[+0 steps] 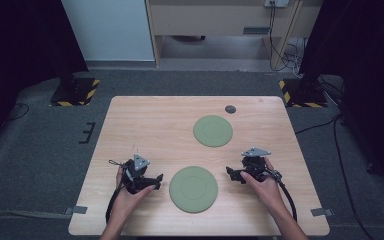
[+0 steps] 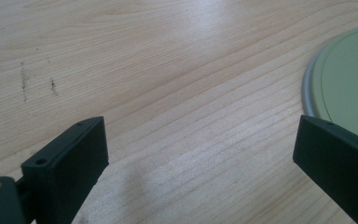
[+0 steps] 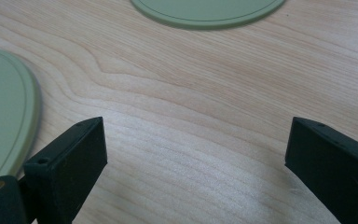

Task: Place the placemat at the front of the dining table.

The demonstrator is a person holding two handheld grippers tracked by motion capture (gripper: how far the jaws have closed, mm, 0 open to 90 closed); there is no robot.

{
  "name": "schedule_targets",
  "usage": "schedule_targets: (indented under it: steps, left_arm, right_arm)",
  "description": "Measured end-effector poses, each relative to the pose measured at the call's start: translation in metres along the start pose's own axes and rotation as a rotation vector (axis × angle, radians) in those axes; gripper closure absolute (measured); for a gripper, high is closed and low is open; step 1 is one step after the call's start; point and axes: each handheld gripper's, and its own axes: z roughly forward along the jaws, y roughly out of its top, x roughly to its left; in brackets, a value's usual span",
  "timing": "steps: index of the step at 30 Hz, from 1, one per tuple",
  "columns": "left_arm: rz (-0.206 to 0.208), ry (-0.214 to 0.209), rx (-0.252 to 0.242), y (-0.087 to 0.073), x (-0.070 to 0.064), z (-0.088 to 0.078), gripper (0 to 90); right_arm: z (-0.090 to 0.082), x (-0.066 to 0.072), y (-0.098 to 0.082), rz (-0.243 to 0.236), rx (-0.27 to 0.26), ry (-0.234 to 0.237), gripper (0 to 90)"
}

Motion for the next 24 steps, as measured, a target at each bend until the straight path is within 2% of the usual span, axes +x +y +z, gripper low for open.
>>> schedule_targets:
  steps: [11, 14, 19, 24]
  left_arm:
    - [-0.004, 0.002, 0.016, 0.0, 0.003, 0.01, 2.3]
    - [-0.005, 0.0, 0.021, 0.0, 0.003, 0.013, 2.2]
    - [-0.011, 0.008, 0.03, 0.0, 0.004, 0.017, 2.2]
    - [-0.013, 0.015, 0.049, -0.001, 0.005, 0.021, 2.1]
  right_arm:
    - [0.012, 0.0, 0.0, 0.011, 0.015, -0.058, 5.6]
    - [0.012, 0.0, 0.0, -0.006, 0.026, -0.081, 5.3]
    - [0.01, -0.004, -0.003, -0.004, 0.034, -0.079, 3.4]
    - [0.0, -0.016, -0.011, 0.004, 0.034, -0.088, 3.0]
